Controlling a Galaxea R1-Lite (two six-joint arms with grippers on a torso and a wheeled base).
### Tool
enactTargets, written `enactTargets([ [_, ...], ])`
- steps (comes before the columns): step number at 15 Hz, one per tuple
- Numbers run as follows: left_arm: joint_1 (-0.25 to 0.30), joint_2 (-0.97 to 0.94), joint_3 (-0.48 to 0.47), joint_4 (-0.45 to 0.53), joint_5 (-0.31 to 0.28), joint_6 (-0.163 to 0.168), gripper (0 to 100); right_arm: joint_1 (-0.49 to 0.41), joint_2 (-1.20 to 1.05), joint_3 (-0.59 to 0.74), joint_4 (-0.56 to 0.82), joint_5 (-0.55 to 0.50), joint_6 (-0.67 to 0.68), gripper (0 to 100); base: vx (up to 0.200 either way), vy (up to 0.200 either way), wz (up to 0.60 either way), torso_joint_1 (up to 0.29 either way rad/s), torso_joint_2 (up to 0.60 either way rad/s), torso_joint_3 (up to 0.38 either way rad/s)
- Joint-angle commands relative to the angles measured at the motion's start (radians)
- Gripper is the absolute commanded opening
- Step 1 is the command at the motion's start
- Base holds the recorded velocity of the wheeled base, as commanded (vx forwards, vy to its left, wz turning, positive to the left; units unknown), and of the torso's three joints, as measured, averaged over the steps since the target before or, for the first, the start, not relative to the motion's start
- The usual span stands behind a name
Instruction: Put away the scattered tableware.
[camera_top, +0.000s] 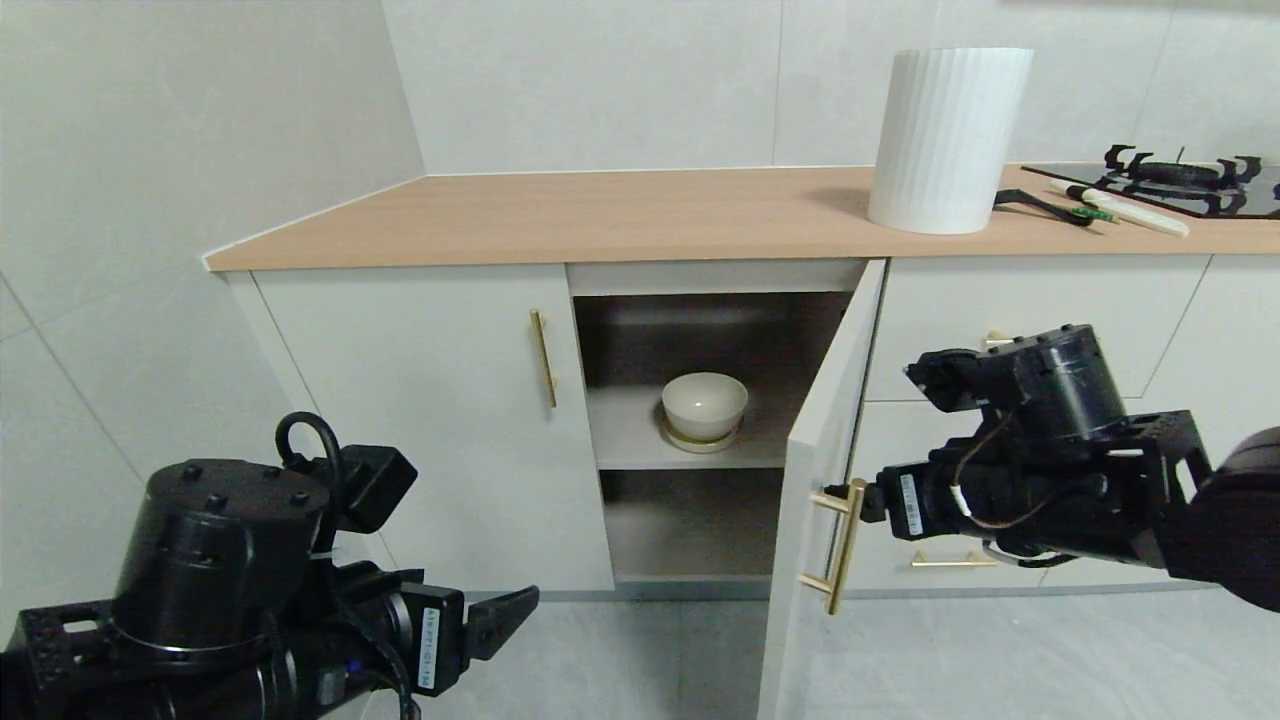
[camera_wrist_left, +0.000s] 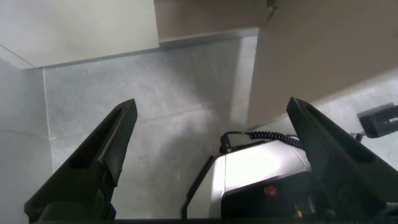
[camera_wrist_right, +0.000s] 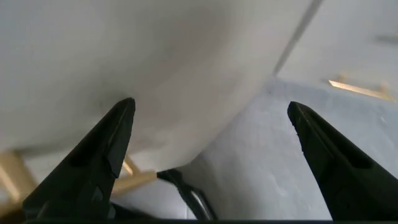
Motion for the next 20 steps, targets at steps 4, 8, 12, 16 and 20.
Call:
enactTargets([
  [4,-0.003,-0.002,-0.003,-0.002,0.002,-0.001,100,0.006,0.193,-0.106,-0.06,0.0,0.015,100,0.0,0.0,0.0,0.0,0.0,0.0],
  [8,-0.003,0.007,-0.003,-0.002,0.002,-0.001,100,0.006,0.247,-0.106,-0.195,-0.003,0.101,100,0.0,0.0,0.0,0.0,0.0,0.0],
  [12,-0.003,0.005,0.005,0.0,0.004,0.026,100,0.006,0.279,-0.107,-0.23,-0.005,0.136,100,0.1,0.0,0.0,0.002,0.0,0.002],
  [16,-0.003,0.005,0.003,-0.002,0.004,0.023,100,0.007,0.31,-0.11,-0.297,-0.006,0.172,100,0.15,0.0,0.0,-0.002,0.0,0.004],
  [20,-0.003,0.005,0.005,-0.002,0.004,0.025,100,0.007,0.325,-0.126,-0.32,-0.008,0.202,100,0.0,0.0,0.0,0.0,0.0,0.0],
])
